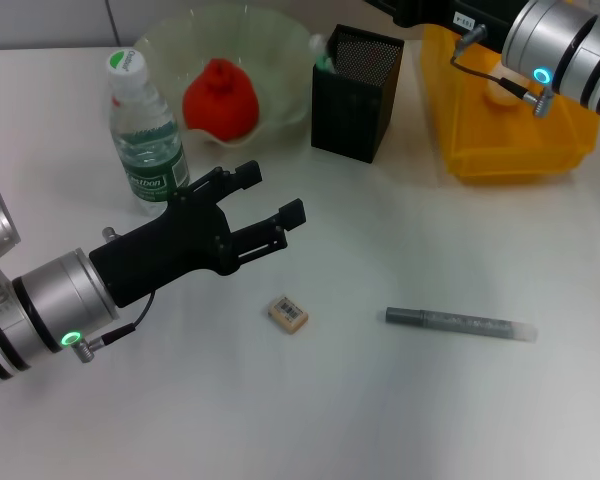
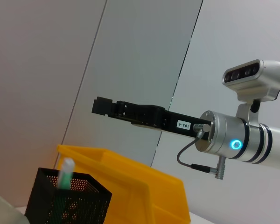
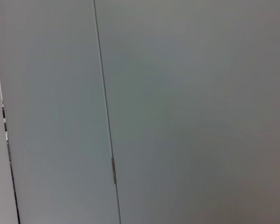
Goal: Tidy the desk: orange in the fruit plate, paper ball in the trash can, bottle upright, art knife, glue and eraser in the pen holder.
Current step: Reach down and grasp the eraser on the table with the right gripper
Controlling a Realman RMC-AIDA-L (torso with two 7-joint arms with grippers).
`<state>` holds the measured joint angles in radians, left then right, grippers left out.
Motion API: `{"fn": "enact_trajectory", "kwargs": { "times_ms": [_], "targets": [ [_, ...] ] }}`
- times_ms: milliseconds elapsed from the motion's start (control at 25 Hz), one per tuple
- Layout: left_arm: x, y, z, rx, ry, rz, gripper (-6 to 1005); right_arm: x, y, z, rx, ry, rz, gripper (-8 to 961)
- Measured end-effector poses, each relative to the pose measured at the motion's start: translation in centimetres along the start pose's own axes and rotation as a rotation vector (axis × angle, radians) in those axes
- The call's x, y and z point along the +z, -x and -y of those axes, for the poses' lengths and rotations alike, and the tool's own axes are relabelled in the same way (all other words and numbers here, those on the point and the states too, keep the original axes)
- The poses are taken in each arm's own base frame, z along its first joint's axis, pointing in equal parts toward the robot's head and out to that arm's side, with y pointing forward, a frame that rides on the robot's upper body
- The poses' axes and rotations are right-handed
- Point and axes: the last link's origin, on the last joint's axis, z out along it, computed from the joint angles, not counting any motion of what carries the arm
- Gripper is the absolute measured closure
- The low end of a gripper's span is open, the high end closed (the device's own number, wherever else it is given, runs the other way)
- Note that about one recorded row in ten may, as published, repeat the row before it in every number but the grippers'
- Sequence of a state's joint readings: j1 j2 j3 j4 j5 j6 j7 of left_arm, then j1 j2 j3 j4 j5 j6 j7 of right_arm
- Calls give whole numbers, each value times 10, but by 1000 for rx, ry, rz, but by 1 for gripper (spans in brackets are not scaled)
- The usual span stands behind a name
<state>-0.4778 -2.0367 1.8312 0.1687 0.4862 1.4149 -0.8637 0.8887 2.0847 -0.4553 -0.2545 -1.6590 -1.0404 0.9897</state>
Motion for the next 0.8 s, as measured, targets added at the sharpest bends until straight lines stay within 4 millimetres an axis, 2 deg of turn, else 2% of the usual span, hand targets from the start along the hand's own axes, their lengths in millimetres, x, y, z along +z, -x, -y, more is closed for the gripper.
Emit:
{"fn": "enact_trajectory", "kwargs": {
  "times_ms": [200, 400, 560, 800],
  "targets": [
    [-2, 0, 0, -5, 5, 4, 140, -2, 1, 3, 16, -15, 16, 401],
    [-5, -2, 2, -8, 6, 8, 140, -10, 4, 4, 81, -14, 77, 298],
    [-10, -4, 5, 7, 17, 20, 140, -26, 9, -1, 151, 73, 125, 298],
    [-27, -4, -1, 58, 136, 95, 140, -67, 23, -23, 139, 346, 139, 298]
  ]
}}
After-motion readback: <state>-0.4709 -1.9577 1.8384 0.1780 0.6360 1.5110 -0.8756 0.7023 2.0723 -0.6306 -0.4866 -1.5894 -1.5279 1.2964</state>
